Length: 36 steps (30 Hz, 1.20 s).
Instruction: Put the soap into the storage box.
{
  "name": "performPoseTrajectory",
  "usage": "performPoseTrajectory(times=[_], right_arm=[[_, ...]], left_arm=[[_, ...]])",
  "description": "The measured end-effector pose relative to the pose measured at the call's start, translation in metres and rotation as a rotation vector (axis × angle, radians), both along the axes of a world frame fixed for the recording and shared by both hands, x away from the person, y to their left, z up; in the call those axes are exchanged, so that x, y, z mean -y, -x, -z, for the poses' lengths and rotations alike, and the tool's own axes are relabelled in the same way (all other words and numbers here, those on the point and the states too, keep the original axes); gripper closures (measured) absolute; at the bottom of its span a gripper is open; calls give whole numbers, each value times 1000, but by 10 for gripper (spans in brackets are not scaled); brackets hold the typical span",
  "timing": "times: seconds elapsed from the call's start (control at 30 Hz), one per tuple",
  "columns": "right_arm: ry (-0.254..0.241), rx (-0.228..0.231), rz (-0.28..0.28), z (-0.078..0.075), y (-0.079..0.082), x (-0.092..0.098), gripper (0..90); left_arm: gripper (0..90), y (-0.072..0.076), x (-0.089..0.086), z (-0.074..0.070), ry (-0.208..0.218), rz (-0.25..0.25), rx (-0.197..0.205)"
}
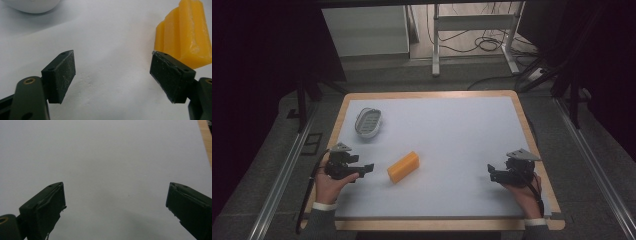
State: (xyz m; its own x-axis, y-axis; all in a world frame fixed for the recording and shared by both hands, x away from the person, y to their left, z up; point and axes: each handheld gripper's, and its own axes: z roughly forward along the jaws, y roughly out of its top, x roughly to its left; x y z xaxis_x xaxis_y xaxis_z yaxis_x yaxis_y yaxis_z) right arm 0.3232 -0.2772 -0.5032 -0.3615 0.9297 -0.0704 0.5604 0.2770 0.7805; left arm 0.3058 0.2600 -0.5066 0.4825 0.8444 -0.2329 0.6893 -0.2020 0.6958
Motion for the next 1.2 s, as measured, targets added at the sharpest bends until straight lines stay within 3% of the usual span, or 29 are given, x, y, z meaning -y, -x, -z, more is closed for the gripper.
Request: performPoseTrajectory(times=[0.33, 0.7, 0.87, 1.2], right_arm=[[8, 14, 35, 1, 4, 6, 24], [-1, -5, 45, 5, 9, 18, 27], [-9, -8, 53, 6, 9, 23, 27], [-3, -5, 68, 5, 11, 23, 27]], left_arm=[[227, -1, -6, 4, -37, -25, 0], [226, -1, -2, 5, -78, -30, -10], [222, 2, -1, -1, -68, -29, 3], [211, 6, -6, -12, -10, -50, 25]])
